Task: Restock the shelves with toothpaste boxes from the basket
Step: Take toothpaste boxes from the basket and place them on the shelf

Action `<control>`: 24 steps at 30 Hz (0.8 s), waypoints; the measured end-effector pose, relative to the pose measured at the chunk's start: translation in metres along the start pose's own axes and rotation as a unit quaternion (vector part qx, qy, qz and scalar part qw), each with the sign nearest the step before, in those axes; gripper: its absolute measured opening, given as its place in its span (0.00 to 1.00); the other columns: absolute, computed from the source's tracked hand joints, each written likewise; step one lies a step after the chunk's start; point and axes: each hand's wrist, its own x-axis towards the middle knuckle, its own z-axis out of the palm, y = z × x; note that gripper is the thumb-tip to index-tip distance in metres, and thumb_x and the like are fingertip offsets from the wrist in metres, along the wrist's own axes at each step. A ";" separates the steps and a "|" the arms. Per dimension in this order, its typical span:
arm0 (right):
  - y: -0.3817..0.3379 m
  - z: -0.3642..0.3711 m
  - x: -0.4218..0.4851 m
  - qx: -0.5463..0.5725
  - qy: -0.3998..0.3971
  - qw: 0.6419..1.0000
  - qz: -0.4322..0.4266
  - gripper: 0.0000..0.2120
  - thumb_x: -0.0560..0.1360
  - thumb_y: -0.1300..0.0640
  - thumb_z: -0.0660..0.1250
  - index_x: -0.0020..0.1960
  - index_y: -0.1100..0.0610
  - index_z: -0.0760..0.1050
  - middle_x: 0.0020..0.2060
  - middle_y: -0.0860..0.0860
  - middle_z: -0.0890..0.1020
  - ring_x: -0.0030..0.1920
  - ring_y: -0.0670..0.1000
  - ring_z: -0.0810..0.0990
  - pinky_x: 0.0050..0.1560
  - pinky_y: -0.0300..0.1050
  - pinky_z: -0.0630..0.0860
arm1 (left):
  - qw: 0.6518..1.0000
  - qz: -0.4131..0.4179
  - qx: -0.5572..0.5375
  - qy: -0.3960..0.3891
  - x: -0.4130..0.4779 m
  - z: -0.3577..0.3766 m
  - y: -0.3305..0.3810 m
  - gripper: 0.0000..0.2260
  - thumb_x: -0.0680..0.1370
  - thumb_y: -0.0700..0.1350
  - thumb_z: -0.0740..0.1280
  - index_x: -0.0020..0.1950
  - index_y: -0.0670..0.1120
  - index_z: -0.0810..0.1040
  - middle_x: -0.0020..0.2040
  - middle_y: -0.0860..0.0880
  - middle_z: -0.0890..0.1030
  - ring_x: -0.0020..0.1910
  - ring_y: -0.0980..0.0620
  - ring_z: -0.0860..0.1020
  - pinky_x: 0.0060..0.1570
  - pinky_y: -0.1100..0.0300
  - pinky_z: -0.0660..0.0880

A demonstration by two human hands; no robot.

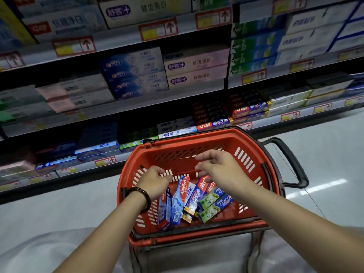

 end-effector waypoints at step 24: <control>-0.021 -0.015 0.004 0.044 -0.004 0.999 0.012 0.09 0.82 0.63 0.68 0.59 0.54 0.82 0.46 0.51 0.89 0.47 0.51 0.88 0.44 0.38 0.78 | 0.947 -0.140 0.243 -0.156 0.067 0.091 -0.073 0.22 0.78 0.51 0.71 0.69 0.41 0.76 0.63 0.43 0.81 0.58 0.45 0.81 0.51 0.55 0.79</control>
